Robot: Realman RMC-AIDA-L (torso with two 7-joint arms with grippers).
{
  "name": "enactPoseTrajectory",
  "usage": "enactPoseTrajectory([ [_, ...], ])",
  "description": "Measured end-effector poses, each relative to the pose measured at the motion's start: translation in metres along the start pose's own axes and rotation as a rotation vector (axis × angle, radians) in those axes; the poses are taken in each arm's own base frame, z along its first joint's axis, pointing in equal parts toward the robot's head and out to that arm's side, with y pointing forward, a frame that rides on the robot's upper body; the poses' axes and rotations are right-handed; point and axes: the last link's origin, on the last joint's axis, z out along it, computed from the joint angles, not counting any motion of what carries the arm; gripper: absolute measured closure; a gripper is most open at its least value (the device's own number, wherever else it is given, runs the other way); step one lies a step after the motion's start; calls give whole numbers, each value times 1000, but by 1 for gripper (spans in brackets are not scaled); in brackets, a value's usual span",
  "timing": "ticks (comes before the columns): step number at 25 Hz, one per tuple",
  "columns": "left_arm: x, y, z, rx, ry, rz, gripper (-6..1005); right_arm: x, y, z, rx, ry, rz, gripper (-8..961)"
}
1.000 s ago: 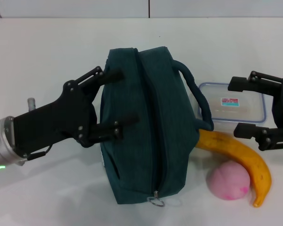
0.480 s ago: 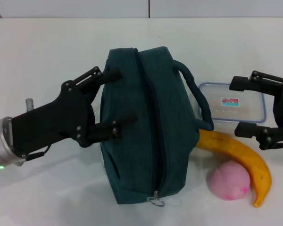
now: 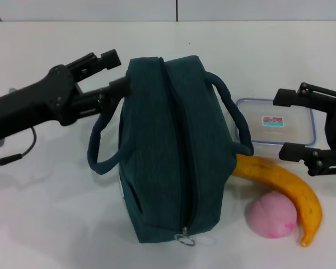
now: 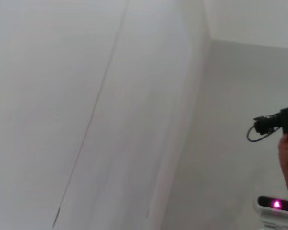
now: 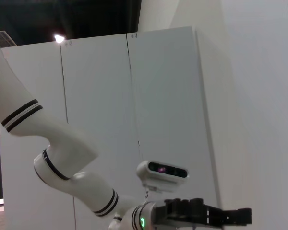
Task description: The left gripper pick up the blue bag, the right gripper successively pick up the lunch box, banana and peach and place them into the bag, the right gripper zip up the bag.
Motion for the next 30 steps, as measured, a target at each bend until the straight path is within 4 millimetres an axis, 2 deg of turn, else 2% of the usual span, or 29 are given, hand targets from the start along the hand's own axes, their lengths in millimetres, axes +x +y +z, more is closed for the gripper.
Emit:
enactPoseTrajectory([
  [7, -5, -3, -6, 54, -85, -160, 115, -1, -2, 1, 0, 1, -5, 119],
  [16, -17, -2, 5, 62, -120, -311, 116, -2, -3, 0, 8, 2, -8, 126],
  [24, -23, -14, 19, 123, -156, -309, 121, -1, -2, 0, 9, 1, -4, 132],
  [30, -26, -21, 21, 164, -167, -279, 125, 1, 0, -2, 17, 2, 2, 136],
])
